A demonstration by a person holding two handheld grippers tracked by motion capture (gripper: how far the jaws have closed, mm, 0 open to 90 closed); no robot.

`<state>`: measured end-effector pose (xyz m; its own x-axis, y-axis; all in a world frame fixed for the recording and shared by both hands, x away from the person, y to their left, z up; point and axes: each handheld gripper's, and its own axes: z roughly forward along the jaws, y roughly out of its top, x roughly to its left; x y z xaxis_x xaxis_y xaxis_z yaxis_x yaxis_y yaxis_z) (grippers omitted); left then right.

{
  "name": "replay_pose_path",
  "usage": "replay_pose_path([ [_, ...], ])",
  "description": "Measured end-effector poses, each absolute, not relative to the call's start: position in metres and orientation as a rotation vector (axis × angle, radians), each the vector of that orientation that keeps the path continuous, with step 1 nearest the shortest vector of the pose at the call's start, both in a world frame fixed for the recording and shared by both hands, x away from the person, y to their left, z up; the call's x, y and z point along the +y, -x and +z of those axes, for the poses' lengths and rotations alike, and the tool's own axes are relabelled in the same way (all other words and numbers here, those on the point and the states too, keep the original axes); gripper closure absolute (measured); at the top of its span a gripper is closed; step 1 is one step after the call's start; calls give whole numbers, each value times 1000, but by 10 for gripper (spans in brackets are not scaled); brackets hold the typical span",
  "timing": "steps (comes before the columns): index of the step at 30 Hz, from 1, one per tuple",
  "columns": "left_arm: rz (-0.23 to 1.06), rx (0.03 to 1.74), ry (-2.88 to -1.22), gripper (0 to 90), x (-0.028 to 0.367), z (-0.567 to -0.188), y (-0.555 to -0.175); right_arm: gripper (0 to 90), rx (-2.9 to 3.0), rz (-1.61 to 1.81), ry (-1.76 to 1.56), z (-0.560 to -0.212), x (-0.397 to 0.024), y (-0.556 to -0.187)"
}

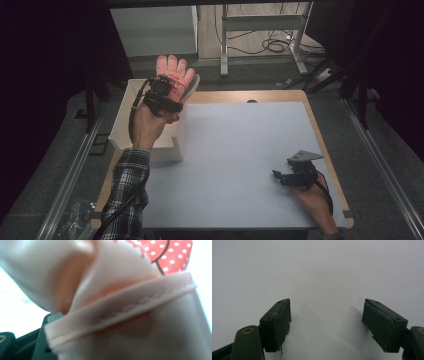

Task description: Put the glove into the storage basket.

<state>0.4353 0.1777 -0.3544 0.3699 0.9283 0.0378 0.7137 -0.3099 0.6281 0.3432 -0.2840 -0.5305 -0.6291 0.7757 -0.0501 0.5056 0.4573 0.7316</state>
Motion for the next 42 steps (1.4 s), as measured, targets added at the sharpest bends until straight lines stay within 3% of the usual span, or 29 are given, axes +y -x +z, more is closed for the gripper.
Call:
replay_pose_path([
  [8, 562, 1508, -2055, 401, 202, -366, -435, 234, 2335, 985, -1081, -530, -284, -343],
  [19, 550, 1591, -2006, 391, 217, -411, -444, 234, 2334, 984, -1081, -530, -284, -343],
  [42, 510, 1727, -2100, 368, 200, -462, -471, 234, 2334, 985, -1082, -530, -284, -343],
])
